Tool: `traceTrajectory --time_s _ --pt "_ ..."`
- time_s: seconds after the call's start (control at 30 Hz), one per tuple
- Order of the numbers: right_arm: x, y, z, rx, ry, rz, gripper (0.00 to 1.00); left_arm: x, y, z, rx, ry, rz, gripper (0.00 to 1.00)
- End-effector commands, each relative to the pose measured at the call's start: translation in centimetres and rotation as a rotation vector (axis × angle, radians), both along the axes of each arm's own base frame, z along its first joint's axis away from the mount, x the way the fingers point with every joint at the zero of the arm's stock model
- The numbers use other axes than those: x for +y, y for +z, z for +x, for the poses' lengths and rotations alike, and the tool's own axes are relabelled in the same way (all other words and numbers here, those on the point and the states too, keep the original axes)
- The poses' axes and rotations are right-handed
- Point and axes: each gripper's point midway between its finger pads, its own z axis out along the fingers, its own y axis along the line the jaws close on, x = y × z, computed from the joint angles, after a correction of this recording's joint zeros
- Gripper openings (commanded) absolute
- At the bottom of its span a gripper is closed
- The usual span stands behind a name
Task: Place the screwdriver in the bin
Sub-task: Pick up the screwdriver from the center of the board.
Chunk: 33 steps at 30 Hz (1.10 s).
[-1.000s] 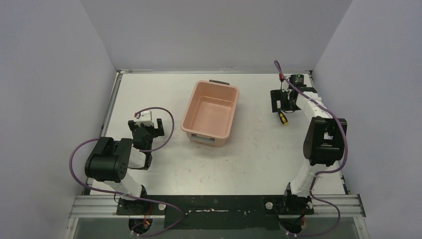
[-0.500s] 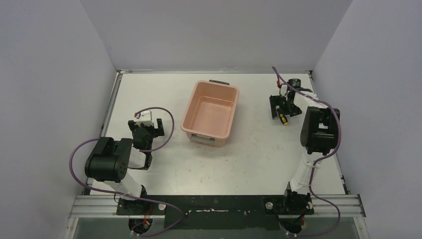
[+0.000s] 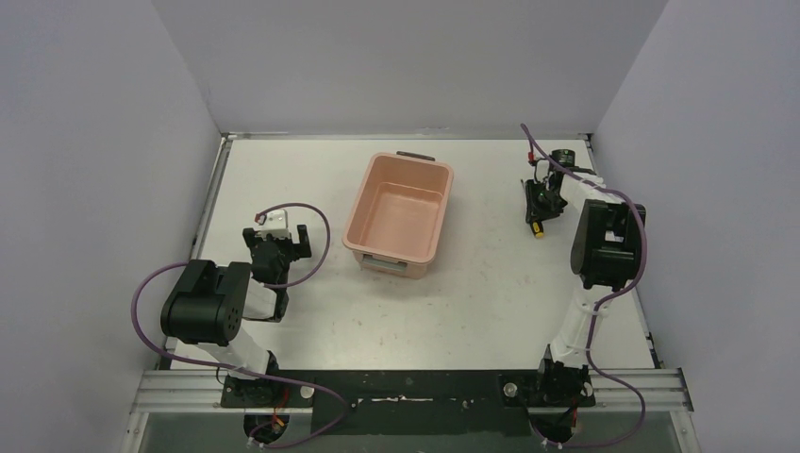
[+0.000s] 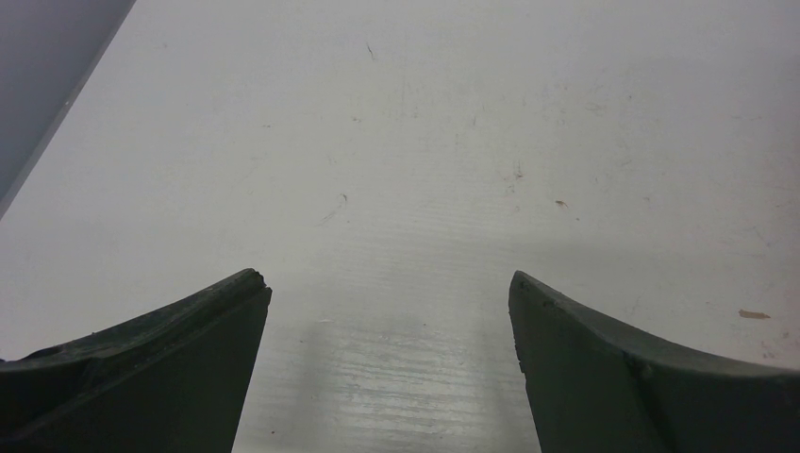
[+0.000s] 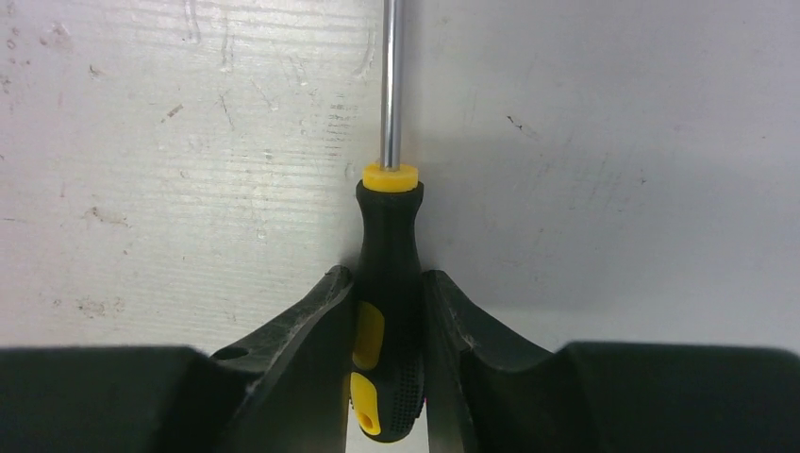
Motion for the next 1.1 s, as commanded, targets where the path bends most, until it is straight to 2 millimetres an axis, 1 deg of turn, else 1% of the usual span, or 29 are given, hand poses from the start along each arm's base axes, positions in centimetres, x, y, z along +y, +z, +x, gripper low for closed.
traceTrajectory --time_s 0.0,0.07,0.1,0.17,0.27,0.33,0.37,0.5,0.63,0.73,0.87,0.97,1.07 --pt "-0.3 -0.7 -0.4 0.009 0.005 -0.002 0.07 0.0 1.4 0.4 -0.051 -0.001 -0.007 0.97" --pt "-0.4 0.3 0.0 -0.015 -0.004 -0.003 0.01 0.0 1.4 0.4 -0.052 -0.001 -0.008 0.97" --pt "-0.4 1.0 0.1 -0.027 -0.015 -0.004 0.0 0.0 1.4 0.4 -0.051 0.0 -0.008 0.97" --pt "-0.5 2.4 0.6 -0.063 -0.063 -0.001 0.0 0.0 1.4 0.4 -0.051 0.0 -0.006 0.97" --pt "-0.1 4.4 1.2 -0.106 -0.135 0.044 0.0 0.0 1.4 0.4 -0.052 0.0 -0.007 0.97" --pt "0.2 5.5 1.3 -0.135 -0.179 0.068 0.0 0.0 1.4 0.4 -0.051 0.0 -0.007 0.97" --pt "0.3 6.6 1.4 -0.164 -0.207 0.082 0.0 0.0 1.4 0.4 -0.051 0.0 -0.007 0.97" --pt "0.7 9.7 1.4 -0.24 -0.268 0.123 0.0 0.0 1.4 0.4 -0.051 0.0 -0.007 0.97" --pt "2.0 13.1 1.4 -0.312 -0.282 0.178 0.0 0.0 1.4 0.4 -0.052 -0.001 -0.008 0.97" --pt "4.0 15.7 1.4 -0.36 -0.272 0.253 0.0 0.0 1.5 0.4 -0.053 -0.001 -0.007 0.97" --pt "7.9 18.8 1.3 -0.422 -0.216 0.313 0.0 0.0 1.4 0.4 -0.051 0.0 -0.007 0.97" --pt "11.8 21.1 1.2 -0.471 -0.181 0.365 0.0 0.0 1.4 0.4 -0.052 -0.001 -0.007 0.97" --pt "15.5 22.9 1.1 -0.506 -0.151 0.454 0.0 0.0 1.4 0.4 -0.051 0.0 -0.008 0.97"
